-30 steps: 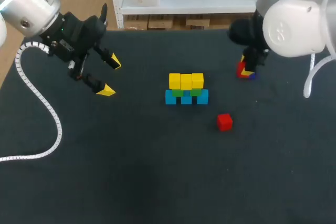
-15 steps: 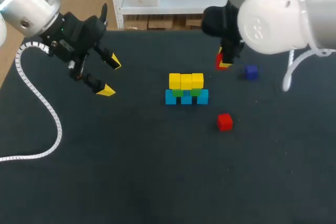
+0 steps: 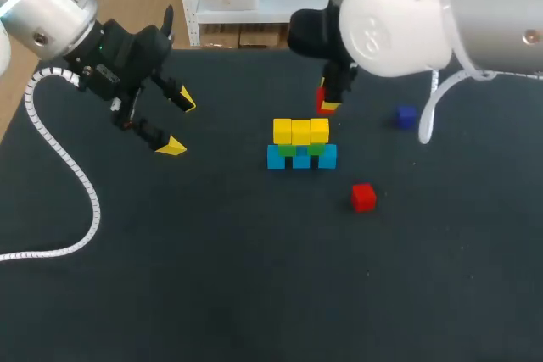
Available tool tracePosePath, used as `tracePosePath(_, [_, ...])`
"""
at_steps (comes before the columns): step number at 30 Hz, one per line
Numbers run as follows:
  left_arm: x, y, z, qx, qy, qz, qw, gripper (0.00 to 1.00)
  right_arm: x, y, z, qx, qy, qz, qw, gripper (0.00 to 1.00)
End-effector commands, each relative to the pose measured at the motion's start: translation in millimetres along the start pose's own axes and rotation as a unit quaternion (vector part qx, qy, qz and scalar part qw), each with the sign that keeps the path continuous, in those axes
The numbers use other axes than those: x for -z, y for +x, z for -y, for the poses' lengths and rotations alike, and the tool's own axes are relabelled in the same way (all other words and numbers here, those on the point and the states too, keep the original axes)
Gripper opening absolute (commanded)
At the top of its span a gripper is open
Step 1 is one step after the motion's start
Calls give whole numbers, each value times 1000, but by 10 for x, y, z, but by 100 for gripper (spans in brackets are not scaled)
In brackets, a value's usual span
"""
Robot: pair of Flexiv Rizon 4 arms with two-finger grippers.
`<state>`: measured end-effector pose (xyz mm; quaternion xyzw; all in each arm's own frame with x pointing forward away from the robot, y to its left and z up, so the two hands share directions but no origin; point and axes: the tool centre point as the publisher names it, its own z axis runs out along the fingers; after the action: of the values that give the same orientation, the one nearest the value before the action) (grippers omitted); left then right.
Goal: Place the blue cubes, place green cubes on the blue cubes, place the yellow cubes on the green cubes, then place the red cubes on the yellow cubes, and place purple cube on the red cubes.
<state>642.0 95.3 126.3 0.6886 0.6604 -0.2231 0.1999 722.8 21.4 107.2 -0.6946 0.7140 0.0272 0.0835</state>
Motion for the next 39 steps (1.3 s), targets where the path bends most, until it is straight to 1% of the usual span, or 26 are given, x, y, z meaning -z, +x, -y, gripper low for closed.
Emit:
tracePosePath(1, [1, 6, -4, -1, 0, 1, 1000, 100, 2, -76, -42, 0, 2, -4, 1000, 0])
tracePosePath(4, [1, 6, -4, -1, 0, 1, 1000, 100, -25, -110, -74, 0, 1, -16, 1000, 0])
tracePosePath(15, [1, 6, -4, -1, 0, 1, 1000, 100, -119, -197, -165, 2, -3, -13, 1000, 0])
tracePosePath(22, [1, 6, -4, -1, 0, 1, 1000, 100, -171, -187, -183, 2, -8, -13, 1000, 0])
tracePosePath(39, [1, 6, -4, -1, 0, 1, 1000, 100, -201, -164, -164, 7, -16, -21, 1000, 0])
